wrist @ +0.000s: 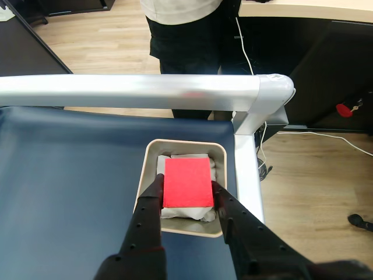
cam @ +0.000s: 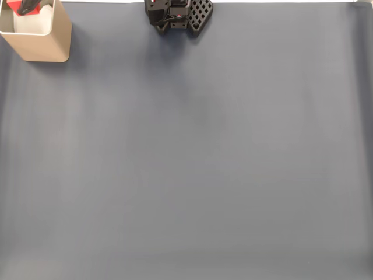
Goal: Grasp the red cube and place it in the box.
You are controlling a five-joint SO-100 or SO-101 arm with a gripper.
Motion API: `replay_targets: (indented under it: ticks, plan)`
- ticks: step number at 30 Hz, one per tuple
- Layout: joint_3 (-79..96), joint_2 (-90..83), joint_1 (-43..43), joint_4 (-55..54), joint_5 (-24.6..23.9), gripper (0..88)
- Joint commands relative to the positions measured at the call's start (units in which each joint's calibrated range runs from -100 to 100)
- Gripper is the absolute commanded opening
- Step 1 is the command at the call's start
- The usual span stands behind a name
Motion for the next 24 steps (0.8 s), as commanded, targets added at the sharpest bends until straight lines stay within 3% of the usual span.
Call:
replay_targets:
  ticks: [1,7,24]
  plan:
    - [-1.16,-1.67,-0.19,-0.73,0.63,28.7]
    - [-1.44,-1.75,-0.26,-1.06,-0.24,42.4]
    - [-0.98,-2.10,-1.12,-2.45,-1.51,44.3]
